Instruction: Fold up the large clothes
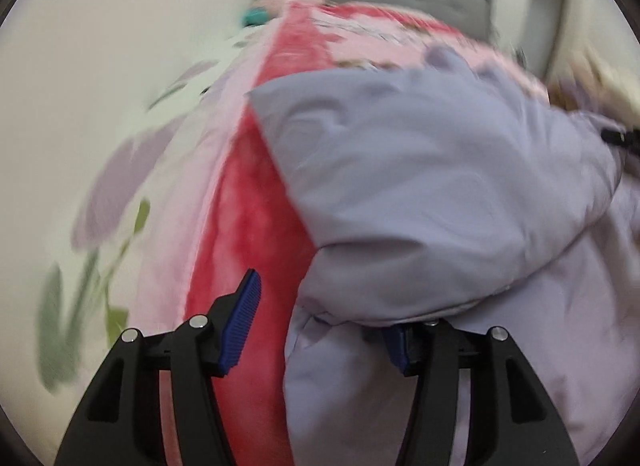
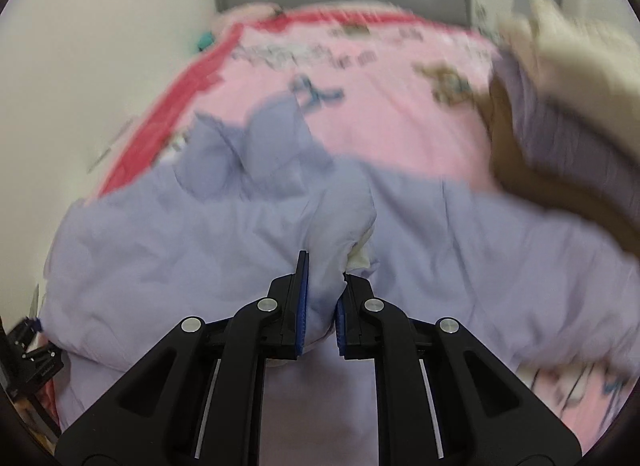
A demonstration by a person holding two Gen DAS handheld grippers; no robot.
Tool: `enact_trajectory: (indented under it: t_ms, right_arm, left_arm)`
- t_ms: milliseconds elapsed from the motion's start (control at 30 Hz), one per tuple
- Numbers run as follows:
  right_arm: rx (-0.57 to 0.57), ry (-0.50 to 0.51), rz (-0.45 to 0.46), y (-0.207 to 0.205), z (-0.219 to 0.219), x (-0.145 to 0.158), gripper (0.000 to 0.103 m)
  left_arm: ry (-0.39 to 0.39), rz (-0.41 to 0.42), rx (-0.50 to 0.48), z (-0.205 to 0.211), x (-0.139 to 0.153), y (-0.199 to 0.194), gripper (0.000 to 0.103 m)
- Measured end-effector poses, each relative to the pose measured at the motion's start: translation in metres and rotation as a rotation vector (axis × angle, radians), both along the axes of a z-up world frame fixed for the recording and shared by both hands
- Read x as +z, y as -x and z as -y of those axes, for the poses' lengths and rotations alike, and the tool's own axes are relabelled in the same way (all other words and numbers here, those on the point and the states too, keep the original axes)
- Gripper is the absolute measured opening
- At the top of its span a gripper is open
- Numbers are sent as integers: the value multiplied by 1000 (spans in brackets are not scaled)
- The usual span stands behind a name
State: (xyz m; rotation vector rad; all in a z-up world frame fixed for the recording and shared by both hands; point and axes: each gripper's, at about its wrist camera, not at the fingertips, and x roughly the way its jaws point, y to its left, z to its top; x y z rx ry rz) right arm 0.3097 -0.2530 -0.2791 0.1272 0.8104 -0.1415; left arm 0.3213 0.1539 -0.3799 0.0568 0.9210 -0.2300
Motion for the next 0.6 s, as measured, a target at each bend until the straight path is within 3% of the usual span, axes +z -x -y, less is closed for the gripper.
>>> enact_trajectory:
  t_ms: [67, 167, 267, 333, 367, 400, 433, 500, 600]
  right_arm:
    - [54, 23, 73, -3, -9, 29, 11]
    - [120, 63, 138, -5, -24, 59, 11]
    - [142, 63, 156, -8, -34, 70, 11]
    - [147, 82, 150, -9, -36, 70, 11]
    - [148, 87, 145, -11, -36, 68, 11]
    - [139, 86, 138, -14, -36, 67, 11]
    - [133, 77, 139, -17, -36, 70, 10]
    - [108, 88, 153, -21, -37, 75, 10]
    - [82, 169, 184, -29, -41, 86, 9]
  left_arm:
    - [49, 61, 49, -6, 14, 4, 49]
    - [21, 121, 104, -7, 29, 3, 44]
    - [62, 86, 125, -12, 29, -16, 44]
    - [58, 10, 86, -8, 19, -32, 44]
    - [80, -66, 35, -4, 7, -45, 40]
    - [96, -102, 21, -2, 0, -50, 33]
    - [107, -115, 21, -4, -4, -55, 33]
    - [121, -88, 55, -10, 1, -64, 29]
    - [185, 44, 67, -23, 36, -68, 31]
